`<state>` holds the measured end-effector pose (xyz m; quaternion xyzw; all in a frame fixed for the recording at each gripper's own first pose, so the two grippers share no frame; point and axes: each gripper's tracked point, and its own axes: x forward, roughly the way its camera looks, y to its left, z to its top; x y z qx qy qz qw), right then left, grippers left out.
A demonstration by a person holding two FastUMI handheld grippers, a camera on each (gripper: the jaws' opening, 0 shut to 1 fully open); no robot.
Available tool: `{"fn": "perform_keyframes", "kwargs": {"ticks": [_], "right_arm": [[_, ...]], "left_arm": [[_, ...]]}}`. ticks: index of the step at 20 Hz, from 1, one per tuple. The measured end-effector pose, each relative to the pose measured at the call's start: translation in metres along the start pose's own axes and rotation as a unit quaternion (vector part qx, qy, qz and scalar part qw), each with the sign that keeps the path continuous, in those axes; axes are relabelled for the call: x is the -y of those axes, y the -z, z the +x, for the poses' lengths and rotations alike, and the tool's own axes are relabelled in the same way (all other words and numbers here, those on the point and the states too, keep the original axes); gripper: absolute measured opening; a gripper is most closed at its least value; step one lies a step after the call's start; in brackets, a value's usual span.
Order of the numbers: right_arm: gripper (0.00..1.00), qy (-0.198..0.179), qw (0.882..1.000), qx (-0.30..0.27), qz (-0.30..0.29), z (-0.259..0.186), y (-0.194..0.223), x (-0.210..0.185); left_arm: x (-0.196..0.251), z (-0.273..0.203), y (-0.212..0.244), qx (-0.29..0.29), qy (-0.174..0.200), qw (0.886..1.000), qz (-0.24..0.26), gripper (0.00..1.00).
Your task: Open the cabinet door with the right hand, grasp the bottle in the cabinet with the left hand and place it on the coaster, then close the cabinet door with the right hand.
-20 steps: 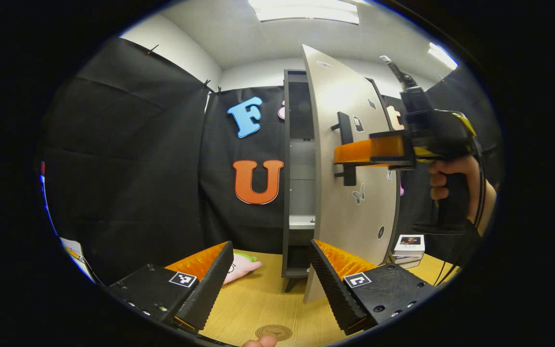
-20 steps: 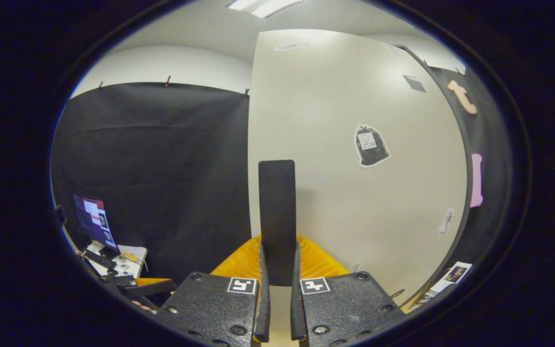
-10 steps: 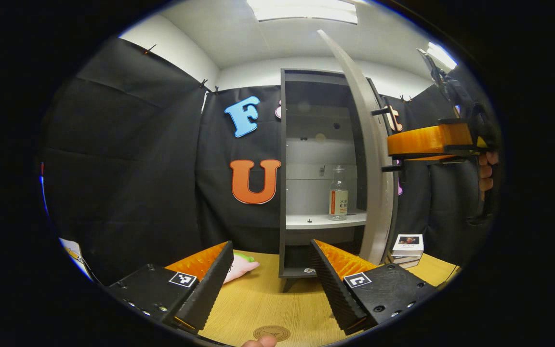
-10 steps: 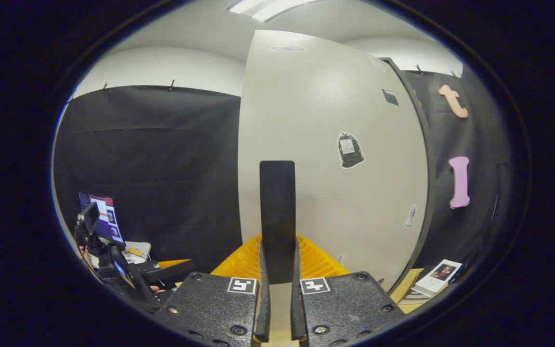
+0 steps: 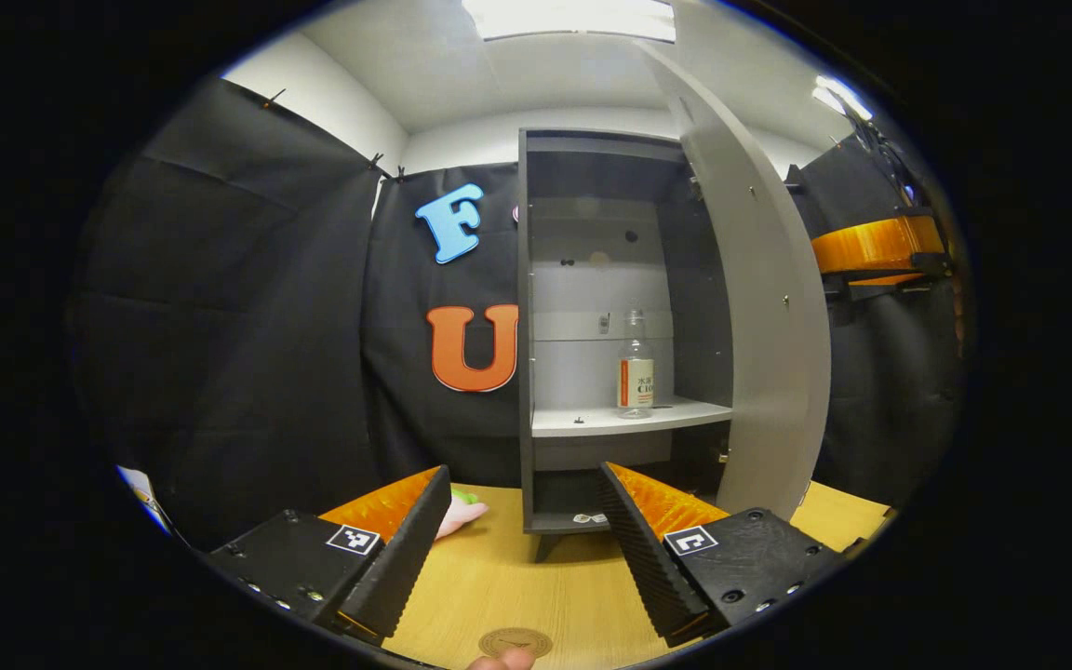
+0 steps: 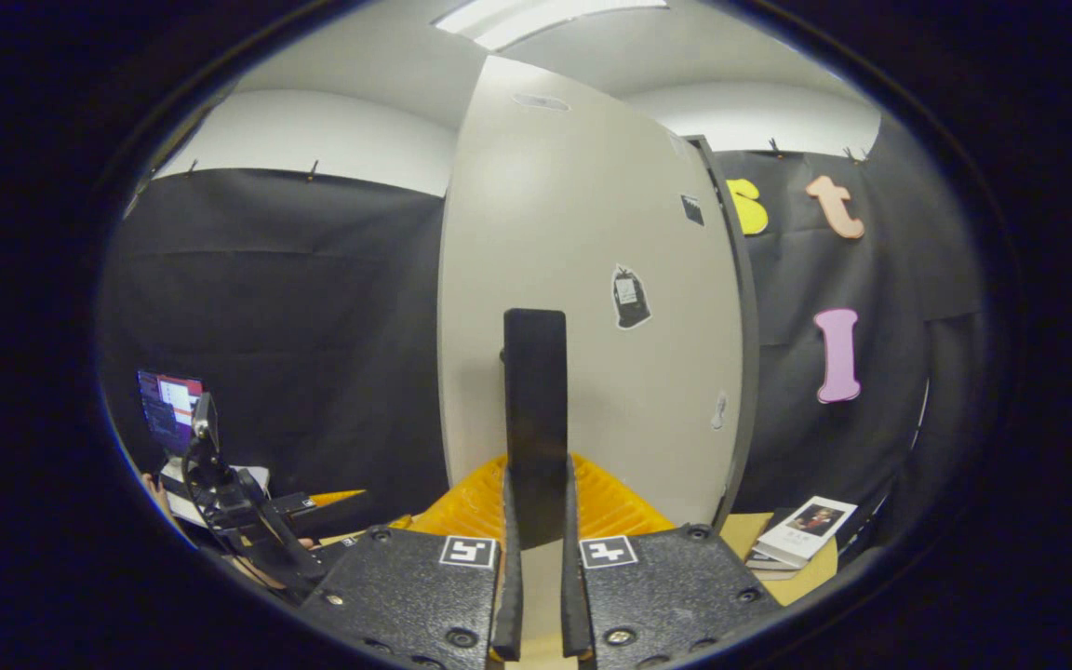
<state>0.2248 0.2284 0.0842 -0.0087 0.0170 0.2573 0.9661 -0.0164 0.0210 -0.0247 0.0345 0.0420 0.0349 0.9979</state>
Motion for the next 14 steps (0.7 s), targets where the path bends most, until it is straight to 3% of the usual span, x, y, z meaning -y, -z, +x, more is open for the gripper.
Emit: {"fn": "perform_keyframes", "kwargs": {"ticks": [10,14], "right_arm": [[0.19,0.079,0.997,0.008,-0.010,-0.030,0.001,0.030],[0.19,0.138,0.990,0.005,-0.031,-0.036,0.002,0.052]], "left_arm": [[0.020,-0.002,-0.002,0.007,0.022,1.000,0.001,0.95],[0.021,-0.004,0.000,0.007,0.023,1.000,-0.005,0.95]]}}
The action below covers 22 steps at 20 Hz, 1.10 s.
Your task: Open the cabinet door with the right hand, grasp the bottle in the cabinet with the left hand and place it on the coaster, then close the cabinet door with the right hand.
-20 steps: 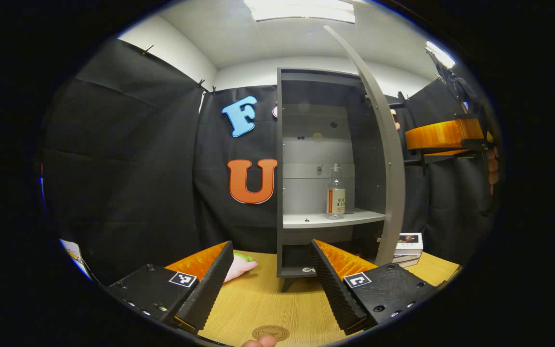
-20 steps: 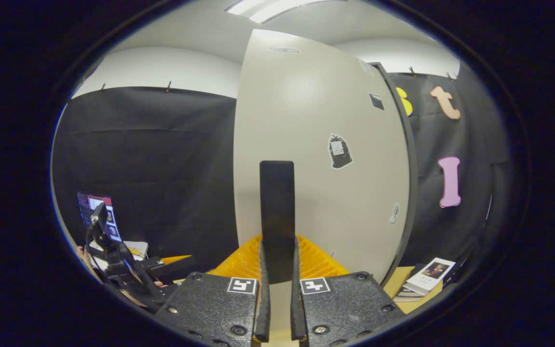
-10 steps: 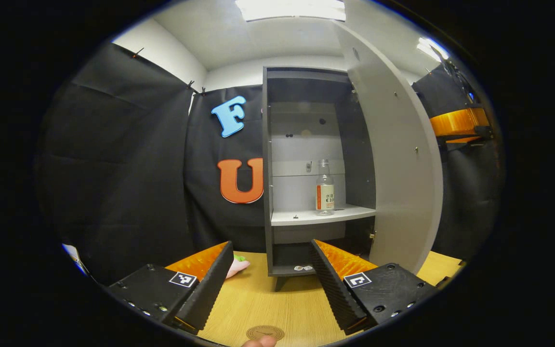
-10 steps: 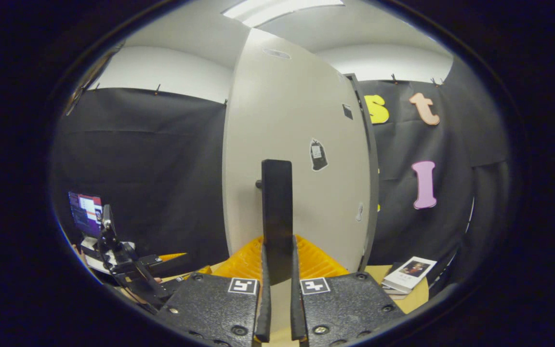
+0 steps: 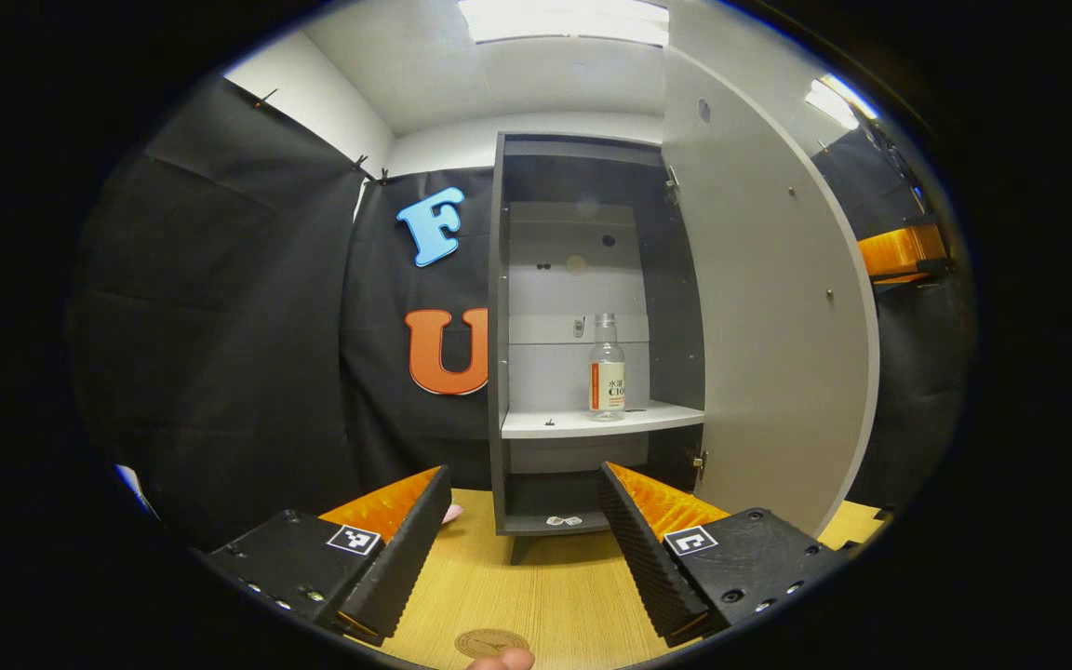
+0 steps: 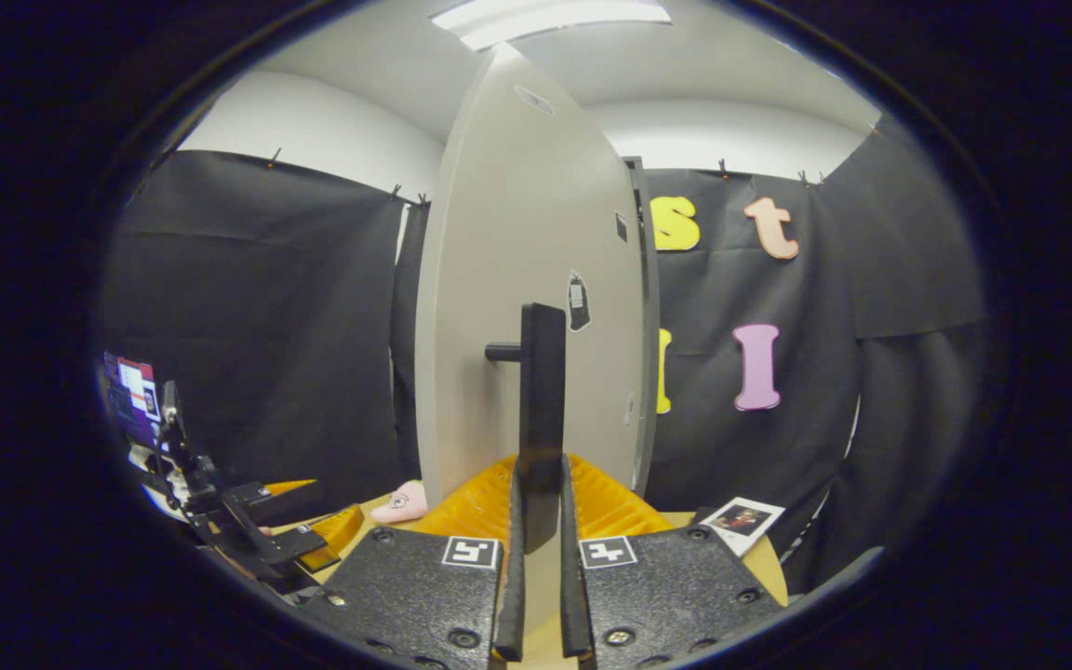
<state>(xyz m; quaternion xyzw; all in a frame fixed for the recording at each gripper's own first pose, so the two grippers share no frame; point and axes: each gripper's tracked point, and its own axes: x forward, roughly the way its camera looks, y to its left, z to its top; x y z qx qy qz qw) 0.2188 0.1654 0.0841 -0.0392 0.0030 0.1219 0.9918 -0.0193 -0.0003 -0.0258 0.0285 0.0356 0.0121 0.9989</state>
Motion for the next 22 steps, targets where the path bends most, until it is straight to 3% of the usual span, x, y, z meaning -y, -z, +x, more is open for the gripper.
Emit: {"fn": "perform_keyframes", "kwargs": {"ticks": [5,11,16,20,22], "right_arm": [[0.10,0.067,0.998,-0.001,-0.008,-0.004,0.003,0.035],[0.06,0.107,0.994,0.003,0.001,-0.004,0.002,0.064],[0.04,0.114,0.993,0.010,0.016,-0.013,0.003,0.071],[0.05,0.113,0.993,0.008,-0.008,-0.032,0.012,0.071],[0.13,0.113,0.994,0.009,-0.004,-0.038,0.020,0.072]], "left_arm": [[0.003,-0.001,0.001,-0.003,0.006,1.000,-0.004,0.95],[0.013,-0.003,0.003,-0.007,0.018,1.000,-0.005,0.95],[0.025,0.001,0.003,-0.010,0.029,0.999,-0.007,0.95],[0.038,0.018,-0.009,-0.008,0.044,0.999,-0.015,0.94],[0.047,0.036,-0.019,-0.003,0.055,0.998,-0.023,0.95]]}}
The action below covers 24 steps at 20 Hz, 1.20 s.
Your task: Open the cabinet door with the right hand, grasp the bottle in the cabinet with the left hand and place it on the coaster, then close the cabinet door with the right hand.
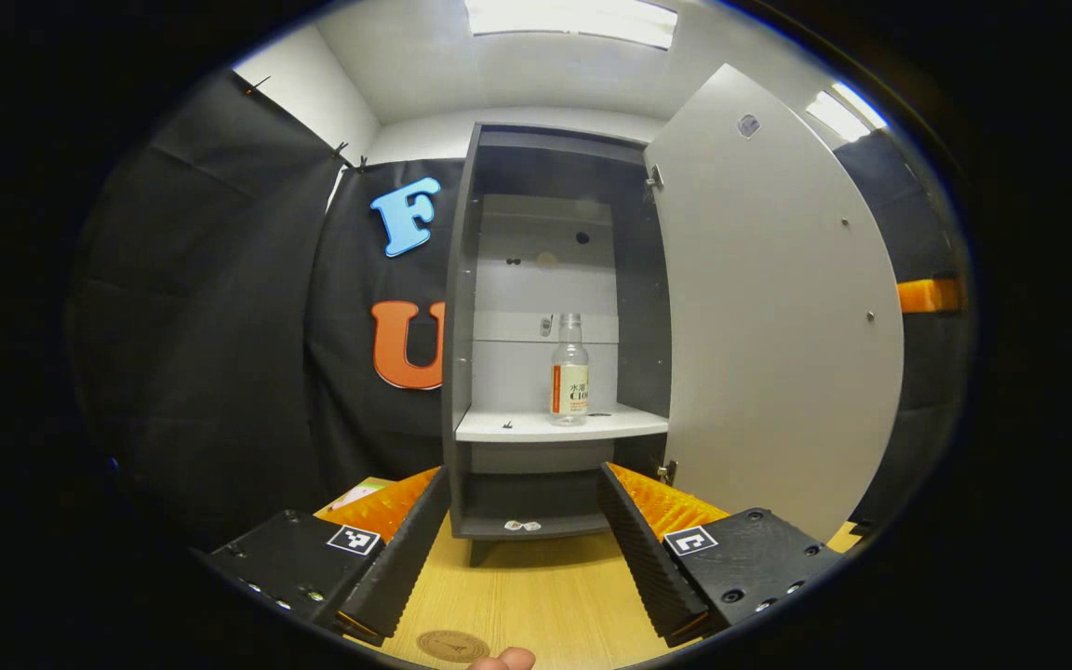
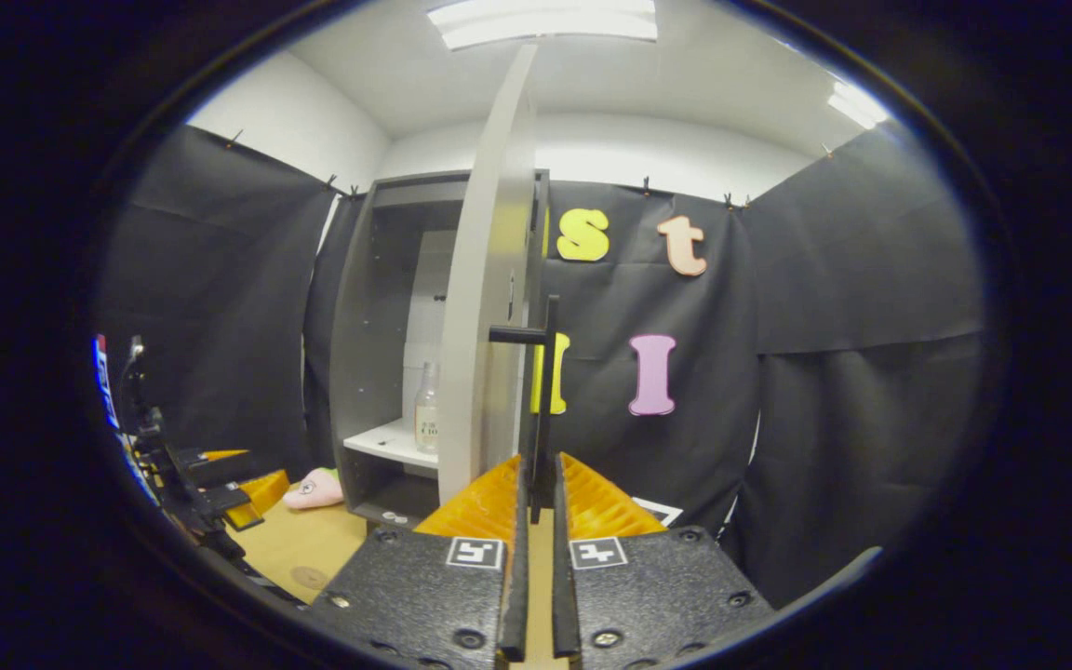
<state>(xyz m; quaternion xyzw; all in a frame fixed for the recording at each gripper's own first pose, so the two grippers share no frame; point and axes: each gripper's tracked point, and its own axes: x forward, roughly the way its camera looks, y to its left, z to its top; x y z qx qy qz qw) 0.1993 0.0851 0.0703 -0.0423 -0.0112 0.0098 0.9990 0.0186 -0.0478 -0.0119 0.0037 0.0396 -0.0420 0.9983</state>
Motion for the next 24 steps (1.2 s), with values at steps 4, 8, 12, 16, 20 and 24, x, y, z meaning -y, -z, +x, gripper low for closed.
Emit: {"fn": "perform_keyframes", "kwargs": {"ticks": [4,8,12,16,20,24], "right_arm": [[0.45,0.012,1.000,-0.018,0.022,-0.011,0.022,0.016],[0.58,0.023,0.998,-0.034,0.043,-0.014,0.042,0.027],[0.84,0.032,0.998,-0.036,0.051,-0.012,0.056,0.037],[0.88,0.041,0.995,-0.047,0.072,-0.008,0.073,0.047],[0.88,0.044,0.991,-0.068,0.110,-0.002,0.094,0.056],[0.87,0.069,0.988,-0.079,0.117,0.003,0.104,0.072]], "left_arm": [[0.020,0.043,-0.024,0.010,0.029,1.000,-0.007,0.95],[0.038,0.088,-0.042,0.020,0.053,0.998,-0.013,0.95],[0.051,0.139,-0.057,0.025,0.064,0.998,0.001,0.95],[0.057,0.189,-0.076,0.033,0.067,0.997,0.005,0.95],[0.062,0.250,-0.083,0.028,0.062,0.998,0.004,0.95],[0.064,0.307,-0.065,0.004,0.040,0.999,0.022,0.94]]}}
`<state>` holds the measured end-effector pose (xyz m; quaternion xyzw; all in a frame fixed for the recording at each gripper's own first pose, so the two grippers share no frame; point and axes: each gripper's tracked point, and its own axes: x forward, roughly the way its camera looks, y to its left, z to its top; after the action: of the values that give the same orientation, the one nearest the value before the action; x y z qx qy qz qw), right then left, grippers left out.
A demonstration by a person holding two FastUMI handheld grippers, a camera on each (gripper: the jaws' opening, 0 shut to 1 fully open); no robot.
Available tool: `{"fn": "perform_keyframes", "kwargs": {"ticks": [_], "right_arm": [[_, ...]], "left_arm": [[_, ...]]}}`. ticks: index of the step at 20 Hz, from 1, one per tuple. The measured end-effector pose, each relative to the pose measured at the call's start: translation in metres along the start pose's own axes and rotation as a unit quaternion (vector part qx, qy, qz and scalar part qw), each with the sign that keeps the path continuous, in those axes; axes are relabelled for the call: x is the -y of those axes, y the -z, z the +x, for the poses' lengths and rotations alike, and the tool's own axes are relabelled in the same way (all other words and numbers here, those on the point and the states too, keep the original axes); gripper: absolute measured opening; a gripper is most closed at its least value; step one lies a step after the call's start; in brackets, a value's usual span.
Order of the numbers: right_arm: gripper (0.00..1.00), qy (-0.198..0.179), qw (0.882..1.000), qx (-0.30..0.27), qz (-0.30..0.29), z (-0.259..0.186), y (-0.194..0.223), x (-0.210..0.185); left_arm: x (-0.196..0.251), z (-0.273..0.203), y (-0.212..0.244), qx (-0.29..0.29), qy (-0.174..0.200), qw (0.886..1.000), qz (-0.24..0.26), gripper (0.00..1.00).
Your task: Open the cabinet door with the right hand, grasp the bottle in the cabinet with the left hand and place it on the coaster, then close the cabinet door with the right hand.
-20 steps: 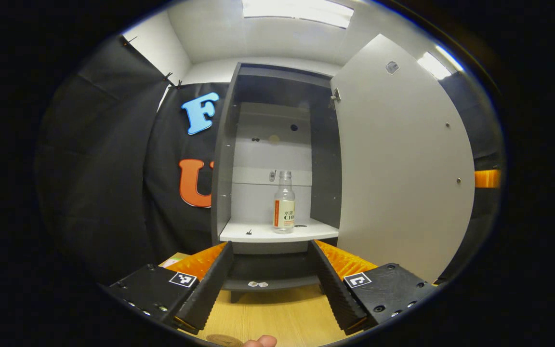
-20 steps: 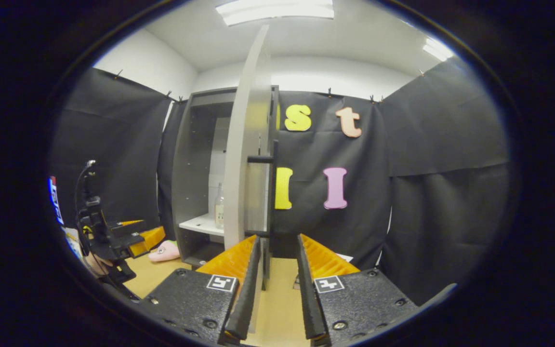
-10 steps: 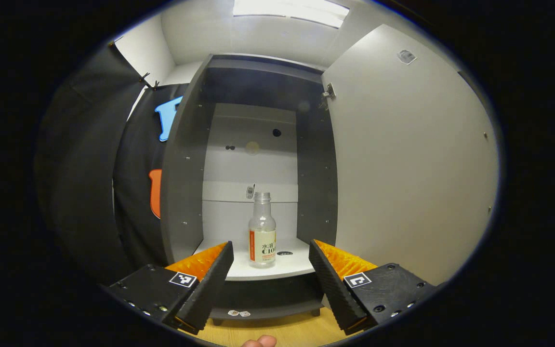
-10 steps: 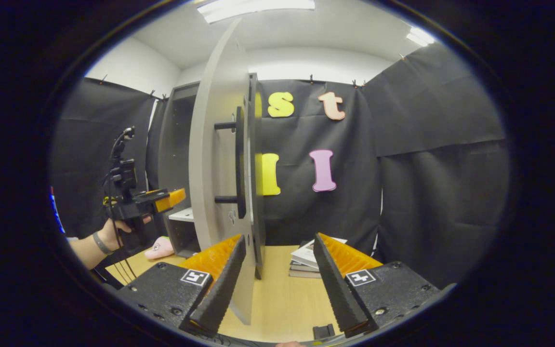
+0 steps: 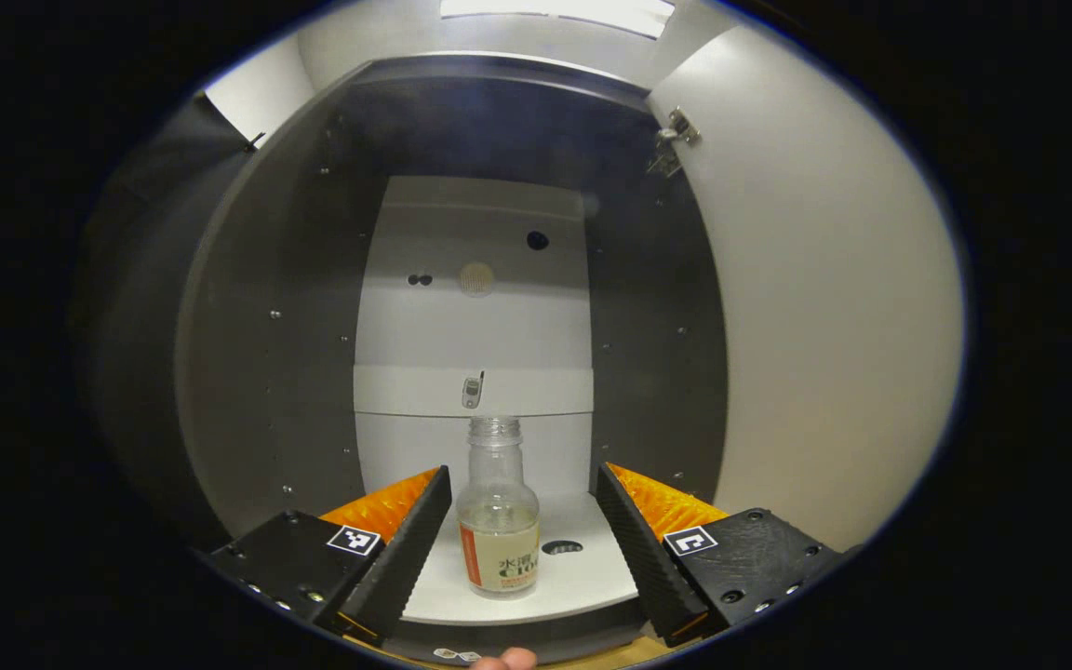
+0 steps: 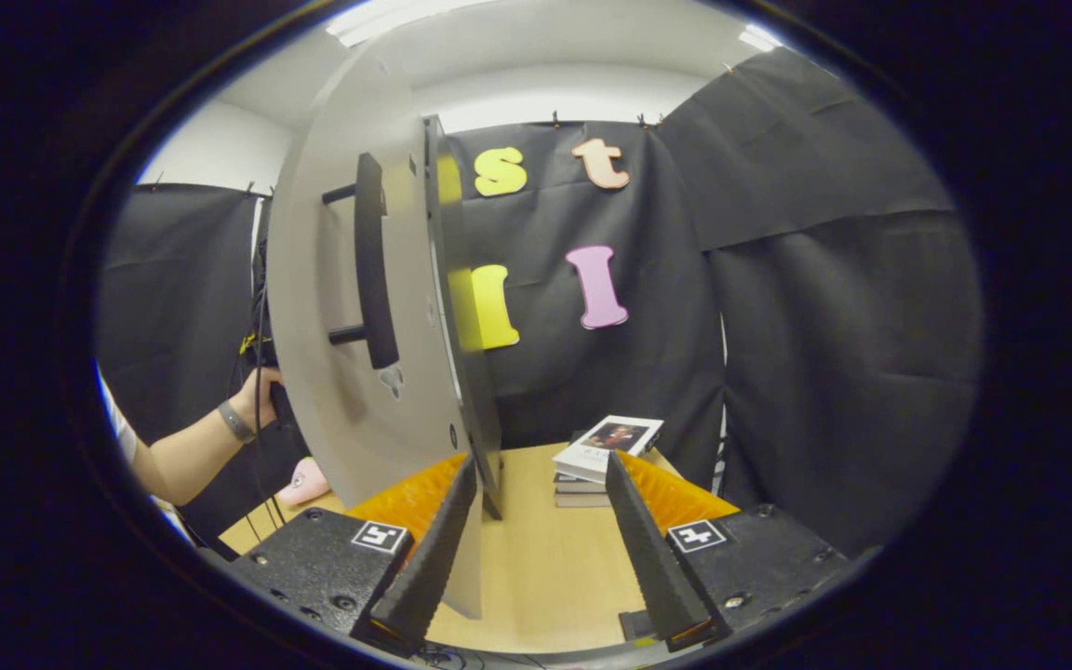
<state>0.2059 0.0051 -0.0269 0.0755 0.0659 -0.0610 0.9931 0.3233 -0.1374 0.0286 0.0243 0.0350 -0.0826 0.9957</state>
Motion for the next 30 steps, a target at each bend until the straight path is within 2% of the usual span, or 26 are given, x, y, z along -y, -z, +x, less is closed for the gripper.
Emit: {"fn": "perform_keyframes", "kwargs": {"ticks": [5,10,12,13,15,16,17,20,21,30], "right_arm": [[0.87,0.023,1.000,-0.001,0.006,0.003,0.003,0.016],[0.87,0.042,0.999,-0.007,0.011,0.007,0.007,0.027],[0.87,0.045,0.999,-0.006,0.009,0.008,0.006,0.028],[0.87,0.045,0.999,-0.005,0.008,0.009,0.006,0.028],[0.87,0.043,0.999,-0.004,0.005,0.011,0.003,0.027],[0.87,0.041,0.999,-0.003,0.004,0.012,0.004,0.026],[0.87,0.039,0.999,-0.002,0.003,0.011,0.002,0.025],[0.87,0.034,0.999,0.003,-0.002,0.011,-0.001,0.023],[0.87,0.033,0.999,0.004,-0.003,0.010,-0.002,0.022],[0.87,0.006,1.000,0.022,-0.021,0.000,-0.017,0.001]], "left_arm": [[-0.010,0.043,0.011,-0.014,-0.011,0.999,0.028,0.94],[-0.018,0.061,0.011,-0.011,-0.016,1.000,0.024,0.95],[-0.016,0.063,0.013,-0.018,-0.003,1.000,0.003,0.85],[-0.014,0.062,0.015,-0.024,0.003,1.000,-0.010,0.77],[-0.012,0.067,0.014,-0.023,0.014,0.999,-0.021,0.73],[-0.016,0.063,0.013,-0.020,0.006,1.000,-0.017,0.70],[-0.019,0.059,0.011,-0.019,0.004,1.000,-0.013,0.50],[-0.017,0.059,0.009,-0.020,0.011,1.000,-0.022,0.45],[-0.017,0.054,0.008,-0.020,0.012,0.999,-0.027,0.40],[-0.056,-0.020,-0.012,0.003,-0.013,1.000,-0.027,0.40]]}}
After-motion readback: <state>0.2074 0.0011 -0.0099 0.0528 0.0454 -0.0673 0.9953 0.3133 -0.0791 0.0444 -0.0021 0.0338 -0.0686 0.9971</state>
